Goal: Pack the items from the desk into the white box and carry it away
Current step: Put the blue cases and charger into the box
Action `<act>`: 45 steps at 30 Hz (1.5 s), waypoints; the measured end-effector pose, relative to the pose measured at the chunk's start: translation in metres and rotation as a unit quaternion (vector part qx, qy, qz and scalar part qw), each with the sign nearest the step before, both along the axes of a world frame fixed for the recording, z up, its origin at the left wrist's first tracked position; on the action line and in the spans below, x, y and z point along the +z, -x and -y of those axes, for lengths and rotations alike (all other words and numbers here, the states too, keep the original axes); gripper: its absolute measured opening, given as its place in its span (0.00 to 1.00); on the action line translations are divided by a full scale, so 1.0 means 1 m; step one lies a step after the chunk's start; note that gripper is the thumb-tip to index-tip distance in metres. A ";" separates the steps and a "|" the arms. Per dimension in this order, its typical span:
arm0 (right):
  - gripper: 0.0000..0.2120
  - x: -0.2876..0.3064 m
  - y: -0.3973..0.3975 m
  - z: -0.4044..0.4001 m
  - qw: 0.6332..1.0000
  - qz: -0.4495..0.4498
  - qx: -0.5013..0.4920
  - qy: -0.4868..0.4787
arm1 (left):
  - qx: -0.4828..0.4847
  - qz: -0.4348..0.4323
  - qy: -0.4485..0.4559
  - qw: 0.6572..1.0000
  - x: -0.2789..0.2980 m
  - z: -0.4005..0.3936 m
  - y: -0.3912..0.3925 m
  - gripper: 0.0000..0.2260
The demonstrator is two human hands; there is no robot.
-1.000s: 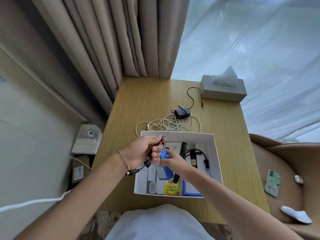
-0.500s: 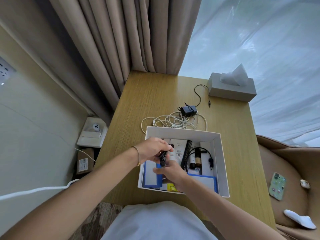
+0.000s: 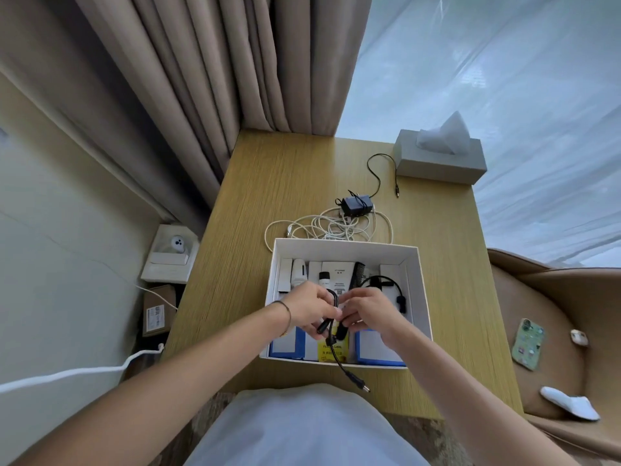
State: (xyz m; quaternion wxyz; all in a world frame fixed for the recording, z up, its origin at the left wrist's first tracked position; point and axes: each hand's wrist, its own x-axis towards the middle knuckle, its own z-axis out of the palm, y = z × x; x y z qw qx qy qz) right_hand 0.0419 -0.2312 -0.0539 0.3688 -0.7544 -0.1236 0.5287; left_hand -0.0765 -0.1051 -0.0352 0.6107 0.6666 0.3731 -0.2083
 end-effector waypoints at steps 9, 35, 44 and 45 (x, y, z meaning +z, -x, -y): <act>0.09 0.014 -0.015 0.008 0.983 0.064 0.169 0.045 | 0.065 -0.011 -0.106 0.992 -0.018 0.022 -0.025 0.05; 0.14 0.025 -0.035 -0.001 0.949 0.296 -0.006 -0.105 | -0.263 -0.012 -0.459 0.849 0.000 0.013 -0.030 0.15; 0.12 0.046 -0.105 -0.043 0.934 0.328 -0.090 -0.113 | -0.109 0.166 -0.407 0.892 0.035 -0.055 -0.091 0.05; 0.12 0.048 -0.112 -0.047 0.932 0.334 -0.092 -0.107 | -0.101 0.160 -0.404 0.895 0.032 -0.062 -0.100 0.05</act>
